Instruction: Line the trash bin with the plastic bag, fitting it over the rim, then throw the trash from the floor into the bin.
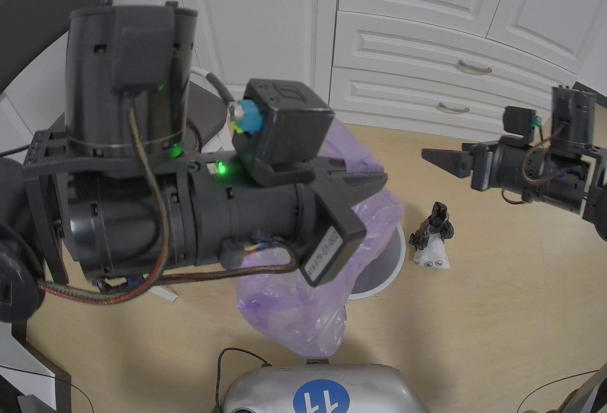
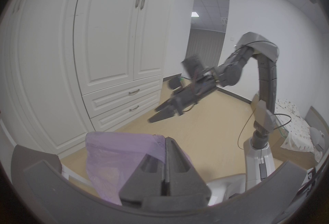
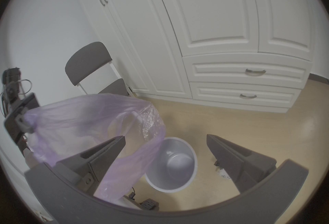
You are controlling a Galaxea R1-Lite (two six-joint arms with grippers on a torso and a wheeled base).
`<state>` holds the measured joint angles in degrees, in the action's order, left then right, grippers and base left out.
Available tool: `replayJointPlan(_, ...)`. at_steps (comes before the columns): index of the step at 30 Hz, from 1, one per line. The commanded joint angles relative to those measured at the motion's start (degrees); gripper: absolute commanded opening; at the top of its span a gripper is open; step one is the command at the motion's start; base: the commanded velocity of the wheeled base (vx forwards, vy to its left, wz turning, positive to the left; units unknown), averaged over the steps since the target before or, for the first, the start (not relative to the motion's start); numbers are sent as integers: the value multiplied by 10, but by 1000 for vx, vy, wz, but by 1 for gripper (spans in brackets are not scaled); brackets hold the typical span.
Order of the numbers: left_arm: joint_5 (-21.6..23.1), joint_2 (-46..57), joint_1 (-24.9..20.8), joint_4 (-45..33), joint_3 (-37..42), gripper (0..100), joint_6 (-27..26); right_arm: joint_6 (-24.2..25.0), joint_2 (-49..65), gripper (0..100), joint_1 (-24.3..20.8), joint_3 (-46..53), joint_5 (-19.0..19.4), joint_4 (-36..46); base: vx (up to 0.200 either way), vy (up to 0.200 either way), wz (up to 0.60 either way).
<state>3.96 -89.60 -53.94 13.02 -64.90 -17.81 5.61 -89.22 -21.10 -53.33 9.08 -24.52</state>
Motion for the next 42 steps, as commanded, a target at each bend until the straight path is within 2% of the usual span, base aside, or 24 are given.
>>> replayJointPlan(1,-1,11,-30,-12,-8,0,-9,6,-130,100,4,-95,38,25,0,0,0)
replayJointPlan(7,-2,18,-35,-23,-7,0,-10,4,-167,100,18,-135,64,56,0,0,0)
replayJointPlan(10,-3,19,-35,-23,-8,0,-11,-16,-174,100,33,-135,89,93,0,0,0)
replayJointPlan(11,-3,19,-35,-22,-8,0,-11,-44,-176,100,41,-129,99,120,0,0,0)
replayJointPlan(12,-3,19,-35,-22,-8,0,-11,-46,-176,100,43,-128,100,124,0,0,0)
replayJointPlan(13,-3,19,-35,-20,-8,0,-11,-87,-175,100,57,-116,111,152,0,0,0)
replayJointPlan(15,-3,21,-34,-18,-8,0,-11,-126,-168,100,71,-83,130,177,0,0,0)
replayJointPlan(18,-2,27,-29,-14,-8,0,-10,-191,-150,100,91,-18,171,183,0,0,0)
replayJointPlan(21,-2,34,-20,-5,-1,0,-7,-241,-130,100,112,44,187,180,0,0,0)
replayJointPlan(23,-2,34,-11,2,1,0,-6,-253,-119,100,118,67,191,179,0,0,0)
replayJointPlan(27,-1,27,10,53,13,0,-2,-288,-85,100,123,152,225,177,0,0,0)
replayJointPlan(29,-1,18,14,114,22,0,15,-317,-62,100,123,196,227,171,0,0,0)
replayJointPlan(32,-1,5,10,171,32,0,38,-320,-43,100,116,231,231,148,0,0,0)
replayJointPlan(35,-1,4,9,174,32,0,39,-319,-42,100,115,235,231,146,0,0,0)
replayJointPlan(37,-4,-13,8,191,52,0,54,-314,-24,100,97,277,231,95,0,0,0)
replayJointPlan(39,-4,-14,5,161,42,0,50,-305,-30,100,95,279,231,76,0,0,0)
replayJointPlan(42,-5,-3,-11,25,-19,0,20,-285,-47,100,93,272,230,53,0,0,0)
